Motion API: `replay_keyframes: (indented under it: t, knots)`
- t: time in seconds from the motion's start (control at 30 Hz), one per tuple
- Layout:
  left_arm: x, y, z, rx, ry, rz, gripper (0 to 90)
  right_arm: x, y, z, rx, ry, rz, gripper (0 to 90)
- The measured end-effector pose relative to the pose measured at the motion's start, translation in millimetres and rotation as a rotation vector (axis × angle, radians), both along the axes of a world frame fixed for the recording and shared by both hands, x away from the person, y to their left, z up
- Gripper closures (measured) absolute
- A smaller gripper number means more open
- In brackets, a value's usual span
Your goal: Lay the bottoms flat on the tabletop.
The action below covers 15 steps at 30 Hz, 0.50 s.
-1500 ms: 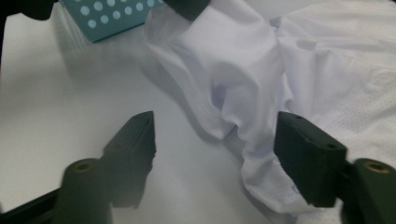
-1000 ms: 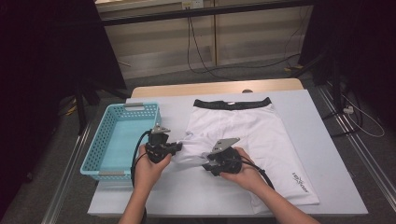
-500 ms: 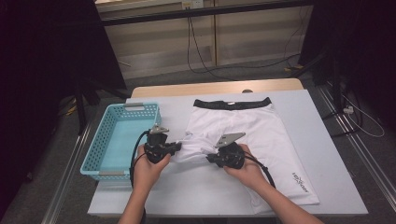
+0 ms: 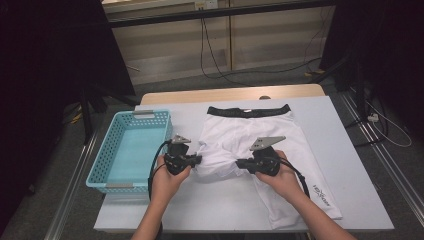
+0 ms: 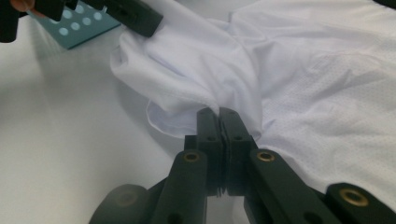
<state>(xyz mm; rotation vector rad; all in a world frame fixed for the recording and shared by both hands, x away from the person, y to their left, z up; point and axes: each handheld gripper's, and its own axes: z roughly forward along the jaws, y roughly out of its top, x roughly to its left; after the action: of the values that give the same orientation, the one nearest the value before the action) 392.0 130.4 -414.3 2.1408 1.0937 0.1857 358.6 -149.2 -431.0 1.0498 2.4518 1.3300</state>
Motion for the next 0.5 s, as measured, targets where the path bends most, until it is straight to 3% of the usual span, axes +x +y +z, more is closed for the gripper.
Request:
replay_keyframes:
  t: [0.13,0.33,0.5]
  knots:
    - [-1.1,0.6,-3.2,-0.002,0.001,-0.004,78.2,7.3,-4.8,-4.8,-0.01,-0.001,-0.059,89.4]
    - [-10.4,4.6,2.4,-0.001,-0.019,-0.024,47.2,13.3,-11.5,-8.6,-0.009,0.024,-0.103,89.4]
    - [-22.4,8.2,5.7,0.034,-0.046,-0.059,39.6,14.4,-11.0,-10.0,-0.013,0.025,-0.103,89.4]
